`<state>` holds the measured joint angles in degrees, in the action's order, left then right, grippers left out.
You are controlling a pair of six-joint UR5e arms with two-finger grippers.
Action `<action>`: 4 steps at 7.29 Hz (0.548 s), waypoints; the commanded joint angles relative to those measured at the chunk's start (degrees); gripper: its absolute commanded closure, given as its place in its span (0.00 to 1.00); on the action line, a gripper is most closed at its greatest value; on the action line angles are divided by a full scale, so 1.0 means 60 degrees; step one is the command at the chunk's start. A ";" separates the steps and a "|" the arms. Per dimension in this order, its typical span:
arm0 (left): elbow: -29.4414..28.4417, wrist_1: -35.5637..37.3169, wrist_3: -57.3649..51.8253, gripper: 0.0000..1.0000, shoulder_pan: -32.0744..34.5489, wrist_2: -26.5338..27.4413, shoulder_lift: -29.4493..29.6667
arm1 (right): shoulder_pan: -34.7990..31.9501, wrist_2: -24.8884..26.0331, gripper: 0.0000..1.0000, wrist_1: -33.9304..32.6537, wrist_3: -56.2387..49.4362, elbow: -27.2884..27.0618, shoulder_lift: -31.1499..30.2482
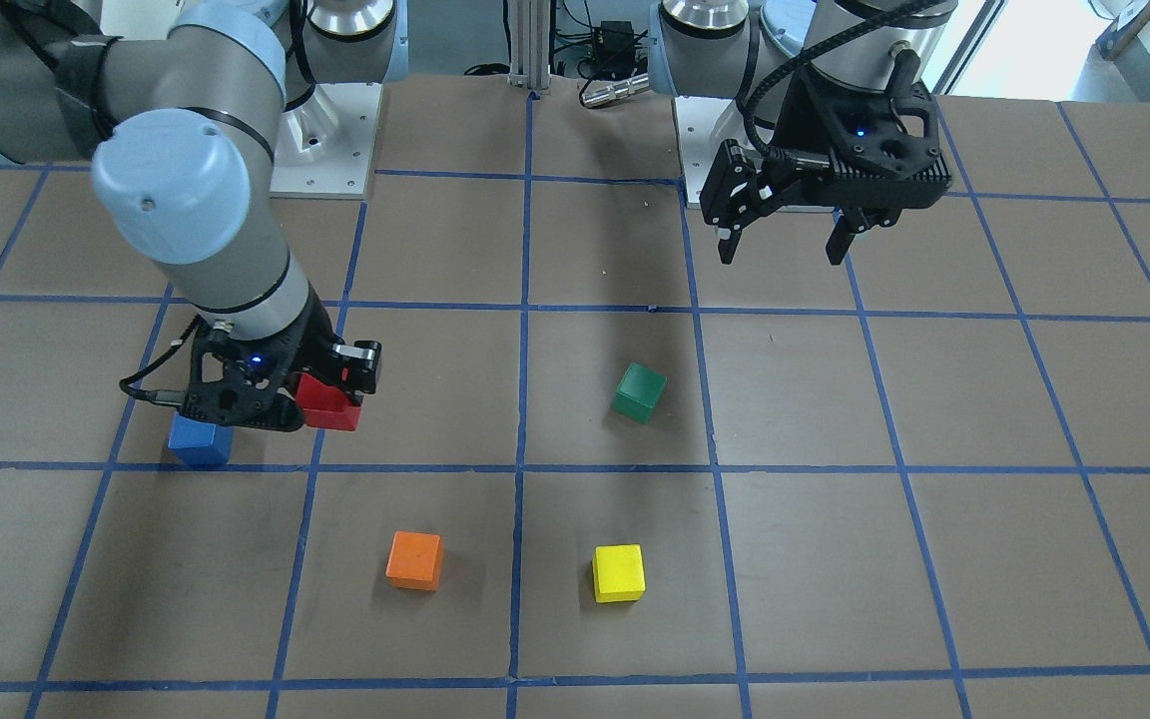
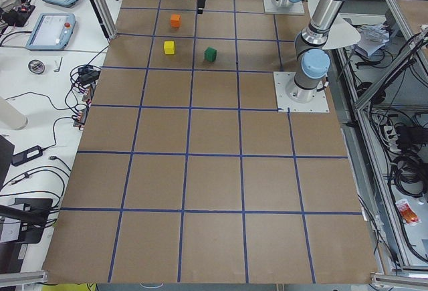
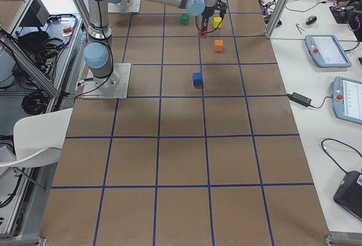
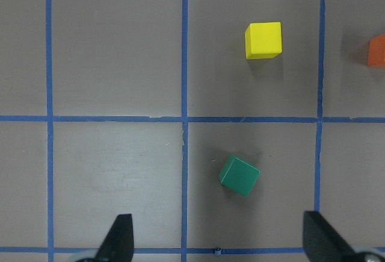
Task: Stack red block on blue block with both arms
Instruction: 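Lift the red cube with the right gripper and carry it over the blue cube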
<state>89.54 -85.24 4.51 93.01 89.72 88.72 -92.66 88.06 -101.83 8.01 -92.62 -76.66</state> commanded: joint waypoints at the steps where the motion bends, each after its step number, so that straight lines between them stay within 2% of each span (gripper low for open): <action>1: 0.0004 0.0013 0.0009 0.00 -0.0004 -0.0056 0.0081 | 0.0836 0.0947 1.00 0.0053 -0.1667 -0.0644 -0.0346; 3: 0.0004 -0.0002 -0.0005 0.00 0.0054 -0.0042 0.0024 | 0.1871 0.0968 1.00 -0.0138 -0.2546 -0.1215 -0.0377; 4: -0.0011 0.0013 0.0009 0.00 0.0054 -0.0071 0.0081 | 0.2386 0.0866 1.00 -0.0646 -0.3435 -0.1508 -0.0348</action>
<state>89.57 -85.23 4.51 93.29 89.43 89.01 -82.37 93.60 -103.14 -7.25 -99.44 -78.79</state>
